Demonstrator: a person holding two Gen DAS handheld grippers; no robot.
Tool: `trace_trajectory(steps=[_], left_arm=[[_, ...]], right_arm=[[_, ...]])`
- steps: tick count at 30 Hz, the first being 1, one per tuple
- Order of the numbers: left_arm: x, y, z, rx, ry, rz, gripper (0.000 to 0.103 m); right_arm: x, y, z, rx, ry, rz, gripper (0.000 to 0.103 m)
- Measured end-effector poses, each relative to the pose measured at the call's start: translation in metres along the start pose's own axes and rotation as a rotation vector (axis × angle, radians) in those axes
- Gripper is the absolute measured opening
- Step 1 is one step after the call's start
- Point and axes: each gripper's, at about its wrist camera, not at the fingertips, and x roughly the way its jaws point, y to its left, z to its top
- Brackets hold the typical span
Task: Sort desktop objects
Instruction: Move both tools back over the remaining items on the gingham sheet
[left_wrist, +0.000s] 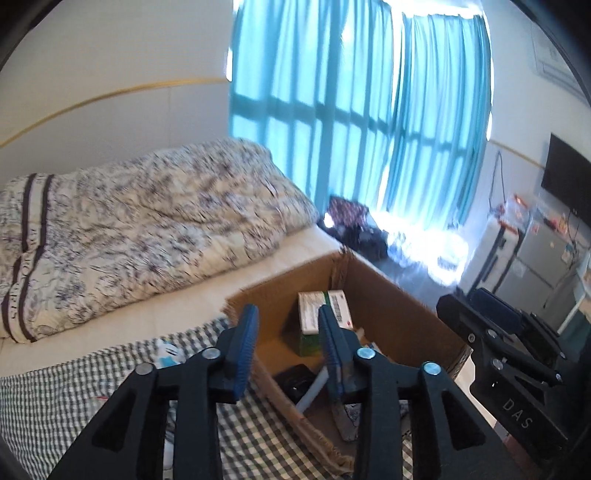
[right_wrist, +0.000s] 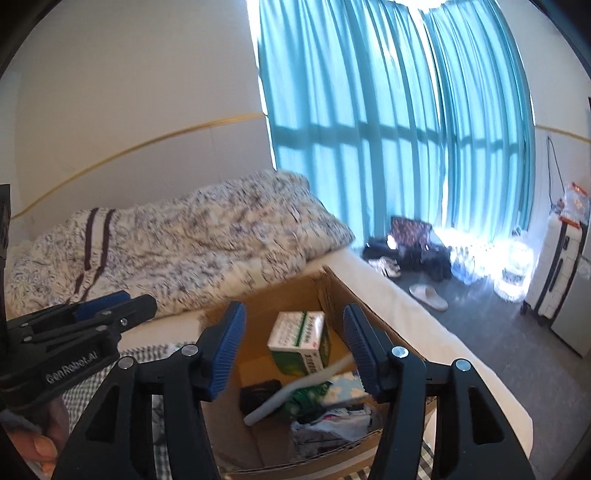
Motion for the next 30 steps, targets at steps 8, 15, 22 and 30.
trace_trajectory(steps=[8, 15, 22, 30], left_arm=[[-0.071, 0.044, 0.006, -0.048, -0.137, 0.077, 0.066], [-0.113, 0.094, -0.011, -0.111, -0.183, 0.162, 0.088], [-0.136, 0.137, -0.031, -0.141, -0.187, 0.218, 0.1], [-0.139, 0.17, -0.052, -0.143, -0.154, 0.291, 0.103]], right_arm=[[-0.036, 0.044, 0.013, -0.09, -0.057, 0.028, 0.074], [-0.048, 0.086, 0.009, -0.135, -0.052, 0.133, 0.094], [-0.04, 0.133, -0.002, -0.237, -0.006, 0.212, 0.103], [-0.022, 0.166, -0.028, -0.282, 0.061, 0.276, 0.103]])
